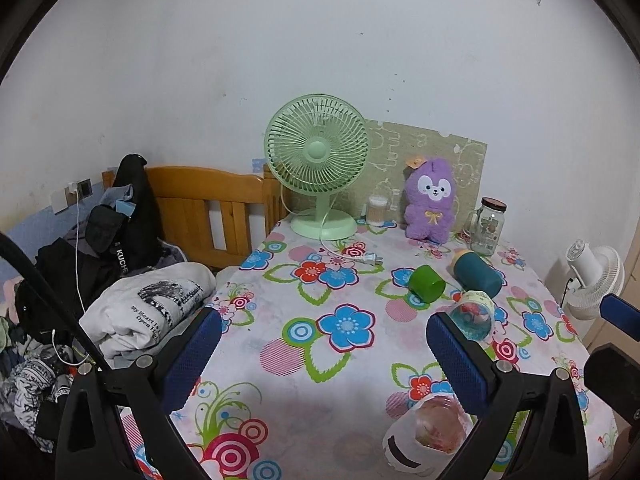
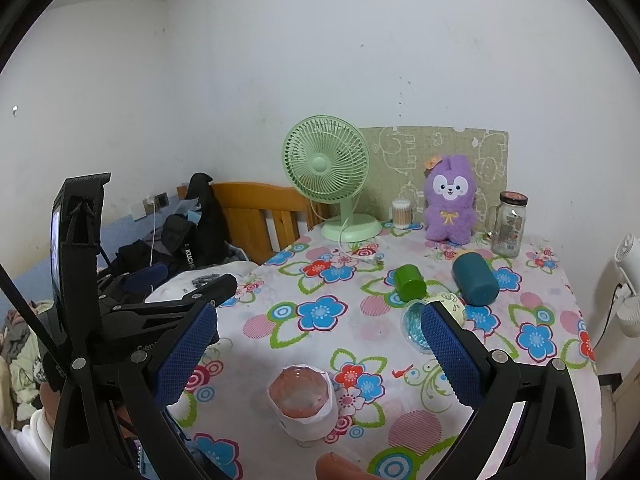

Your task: Flip cup upside down

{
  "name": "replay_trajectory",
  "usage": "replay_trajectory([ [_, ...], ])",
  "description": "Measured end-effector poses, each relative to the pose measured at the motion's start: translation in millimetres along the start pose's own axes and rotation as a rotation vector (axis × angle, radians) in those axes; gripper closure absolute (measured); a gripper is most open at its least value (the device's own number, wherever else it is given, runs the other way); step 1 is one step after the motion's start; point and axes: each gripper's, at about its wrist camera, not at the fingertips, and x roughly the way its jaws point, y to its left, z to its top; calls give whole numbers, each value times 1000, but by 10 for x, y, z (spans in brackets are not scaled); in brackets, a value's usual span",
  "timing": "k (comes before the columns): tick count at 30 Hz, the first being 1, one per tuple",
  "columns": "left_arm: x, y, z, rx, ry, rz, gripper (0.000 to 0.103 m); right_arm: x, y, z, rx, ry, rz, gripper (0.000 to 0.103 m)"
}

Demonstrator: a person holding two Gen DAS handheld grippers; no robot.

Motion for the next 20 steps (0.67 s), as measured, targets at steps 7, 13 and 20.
replay_trajectory([
  [7, 12, -1, -1, 3, 1, -2, 0, 26, 12, -17, 4, 9, 1, 0],
  [13, 22, -14, -13, 18, 9, -21, 0, 6, 19, -33, 5, 9, -5, 0],
  [20, 1, -32, -23, 28, 5, -35, 0, -5, 35, -38, 0, 9, -11, 0],
])
